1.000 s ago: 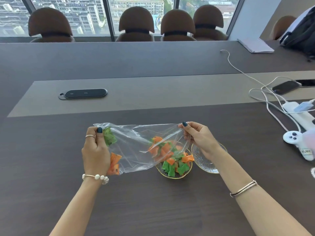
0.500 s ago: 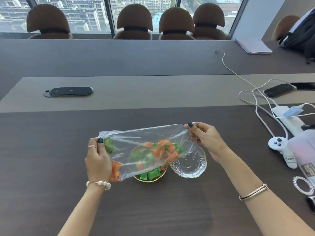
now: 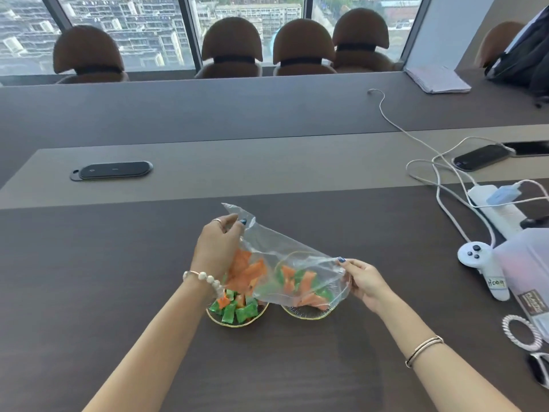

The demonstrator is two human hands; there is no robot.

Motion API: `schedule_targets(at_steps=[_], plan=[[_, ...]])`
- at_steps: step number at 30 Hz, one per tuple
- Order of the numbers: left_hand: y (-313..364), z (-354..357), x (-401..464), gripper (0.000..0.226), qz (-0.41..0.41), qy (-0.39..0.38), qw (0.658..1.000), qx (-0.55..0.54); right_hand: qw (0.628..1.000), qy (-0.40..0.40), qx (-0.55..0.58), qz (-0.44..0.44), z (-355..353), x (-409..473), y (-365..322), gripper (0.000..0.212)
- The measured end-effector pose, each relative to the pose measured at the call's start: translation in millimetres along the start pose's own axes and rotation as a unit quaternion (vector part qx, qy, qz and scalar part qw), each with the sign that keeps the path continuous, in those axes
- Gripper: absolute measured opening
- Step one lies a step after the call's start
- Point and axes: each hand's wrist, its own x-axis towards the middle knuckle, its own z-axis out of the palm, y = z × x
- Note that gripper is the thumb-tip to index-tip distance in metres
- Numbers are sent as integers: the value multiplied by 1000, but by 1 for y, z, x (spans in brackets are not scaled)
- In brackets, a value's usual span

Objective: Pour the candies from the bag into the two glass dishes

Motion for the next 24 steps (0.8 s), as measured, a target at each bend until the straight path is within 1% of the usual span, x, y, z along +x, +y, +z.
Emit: schedule_targets(at_steps=[2, 3, 4, 6, 8, 9, 11, 13, 16, 17, 19, 21, 24], plan=[[8, 4, 6, 19, -96, -75, 990, -70, 1000, 0, -8, 0, -1, 7, 5, 15], [8, 5, 8, 19, -123, -99, 985, -75, 1000, -1, -11, -1, -1, 10, 6, 13], [7, 6, 10, 19, -129, -111, 983, -64, 1000, -3, -11, -2, -1, 12, 7, 11], [2, 9, 14, 21, -98, -102, 989, -31, 1000, -8, -5, -3, 0, 14, 8, 11], [2, 13, 17, 23, -23, -63, 996, 52, 1000, -12, -17, -6, 1, 15, 11, 13], [5, 15, 18, 23, 19, -46, 993, 107, 999, -13, -29, -8, 2, 16, 13, 14], [15, 21, 17, 26, 90, -31, 976, 194, 997, -3, -71, -18, 2, 18, 19, 18], [23, 26, 17, 28, 126, -28, 958, 256, 994, 16, -109, -21, 2, 22, 23, 20], [30, 36, 18, 28, 169, -17, 914, 368, 995, 28, -95, 0, 4, 25, 25, 20], [31, 38, 19, 27, 179, -13, 901, 395, 996, 30, -89, 7, 4, 25, 26, 21], [31, 42, 19, 27, 182, -24, 888, 422, 995, 33, -87, 20, 4, 28, 28, 21], [33, 43, 21, 27, 159, -45, 881, 443, 995, 38, -94, 27, 5, 28, 31, 21], [39, 44, 26, 33, 113, -83, 862, 488, 991, 49, -121, 20, 8, 25, 31, 20]])
